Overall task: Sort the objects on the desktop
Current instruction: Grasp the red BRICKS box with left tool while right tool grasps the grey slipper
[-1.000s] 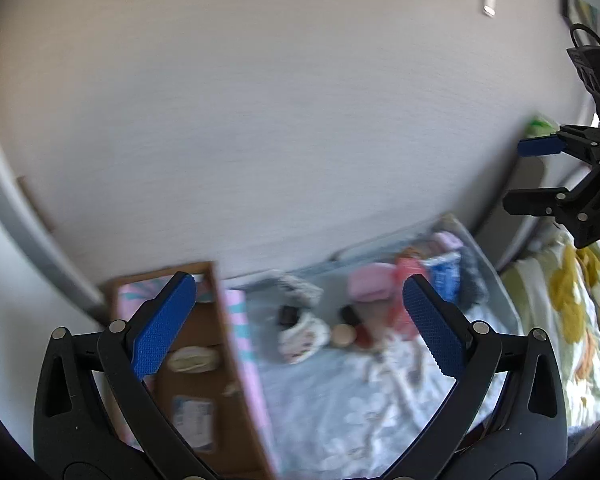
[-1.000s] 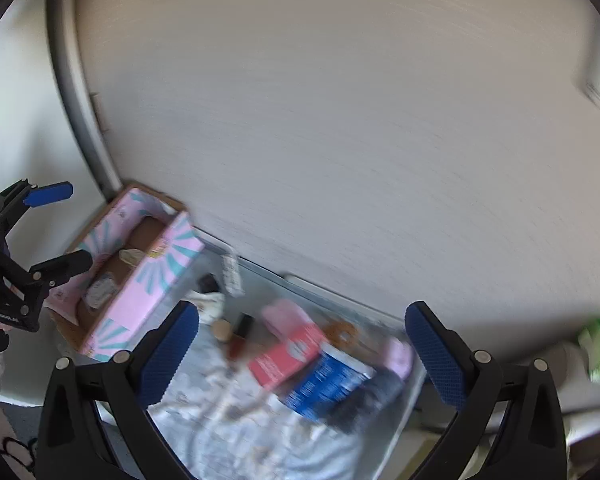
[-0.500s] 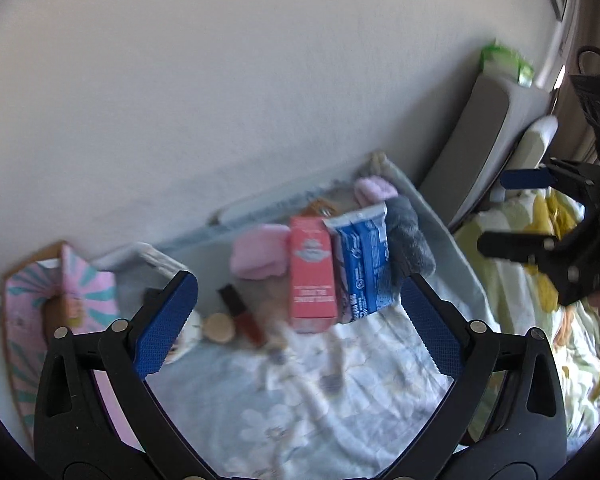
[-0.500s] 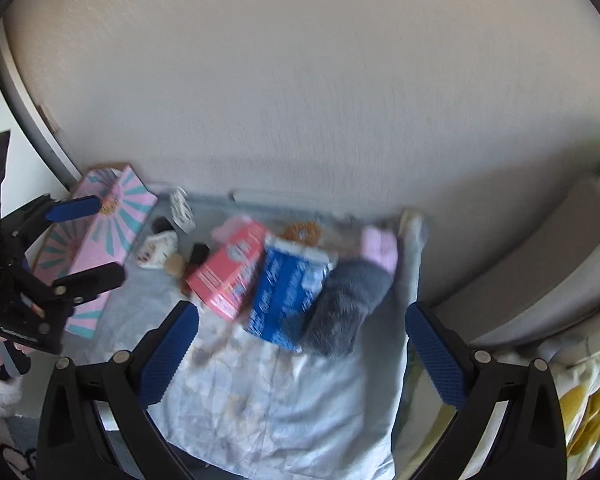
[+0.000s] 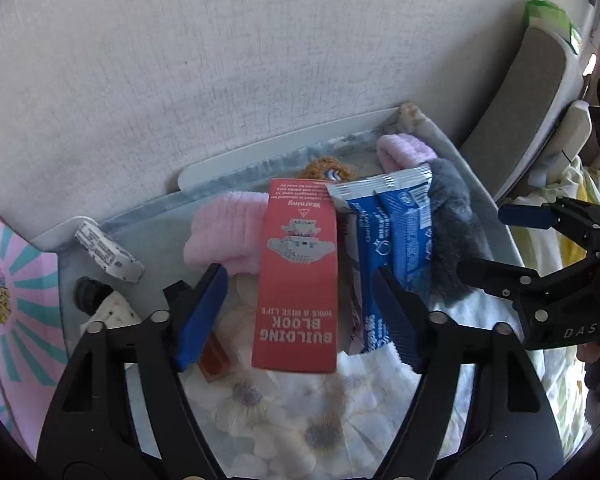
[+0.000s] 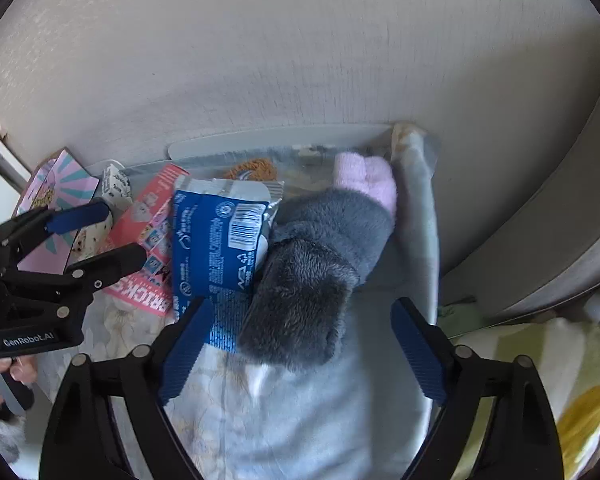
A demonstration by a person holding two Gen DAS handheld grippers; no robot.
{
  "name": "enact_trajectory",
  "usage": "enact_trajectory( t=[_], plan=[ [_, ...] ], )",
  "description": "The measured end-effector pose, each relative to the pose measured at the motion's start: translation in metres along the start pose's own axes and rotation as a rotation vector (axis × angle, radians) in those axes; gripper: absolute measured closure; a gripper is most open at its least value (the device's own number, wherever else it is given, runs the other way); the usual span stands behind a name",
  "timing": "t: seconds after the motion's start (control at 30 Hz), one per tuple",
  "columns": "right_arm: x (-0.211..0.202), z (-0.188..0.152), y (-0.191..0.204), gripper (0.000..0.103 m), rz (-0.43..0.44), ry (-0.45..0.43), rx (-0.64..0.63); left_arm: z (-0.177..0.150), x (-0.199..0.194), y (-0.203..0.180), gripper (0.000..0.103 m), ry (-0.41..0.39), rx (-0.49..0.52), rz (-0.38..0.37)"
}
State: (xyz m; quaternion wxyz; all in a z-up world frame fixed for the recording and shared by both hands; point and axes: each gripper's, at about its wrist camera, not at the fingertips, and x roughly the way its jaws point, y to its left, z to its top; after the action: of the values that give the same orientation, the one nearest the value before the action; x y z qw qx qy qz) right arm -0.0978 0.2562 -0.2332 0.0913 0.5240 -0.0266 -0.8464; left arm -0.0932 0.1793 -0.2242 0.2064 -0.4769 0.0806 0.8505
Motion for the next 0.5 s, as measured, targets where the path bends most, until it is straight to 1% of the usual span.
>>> enact_trajectory(
  t=[0.03, 0.07, 0.1, 0.17, 0.23, 0.3, 0.37, 0.5],
  plan=[
    [0.004, 0.001, -0.002, 0.021, 0.002, 0.007, 0.008, 0.001, 0.003, 0.001, 0.038, 0.005, 0.000, 0.004],
    [0.009, 0.002, -0.006, 0.027, 0.017, 0.023, 0.024, 0.002, 0.008, 0.001, 0.047, 0.016, -0.003, 0.006],
    [0.013, 0.003, -0.009, 0.031, 0.031, 0.035, 0.039, 0.002, 0.011, 0.002, 0.055, 0.024, -0.005, 0.000],
    [0.020, 0.005, -0.015, 0.040, 0.047, 0.054, 0.059, 0.002, 0.020, 0.003, 0.062, 0.052, -0.010, -0.001],
    [0.026, 0.005, -0.019, 0.042, 0.056, 0.070, 0.078, 0.002, 0.026, 0.003, 0.063, 0.072, -0.009, 0.001],
    [0.031, 0.003, -0.024, 0.051, 0.081, 0.090, 0.108, 0.002, 0.025, 0.003, 0.064, 0.071, -0.013, 0.006],
    [0.033, 0.002, -0.026, 0.068, 0.097, 0.099, 0.119, 0.003, 0.025, 0.003, 0.066, 0.066, -0.014, 0.012],
    [0.026, 0.000, -0.031, 0.074, 0.100, 0.083, 0.139, 0.005, 0.024, 0.004, 0.066, 0.072, -0.014, 0.017]
  ],
)
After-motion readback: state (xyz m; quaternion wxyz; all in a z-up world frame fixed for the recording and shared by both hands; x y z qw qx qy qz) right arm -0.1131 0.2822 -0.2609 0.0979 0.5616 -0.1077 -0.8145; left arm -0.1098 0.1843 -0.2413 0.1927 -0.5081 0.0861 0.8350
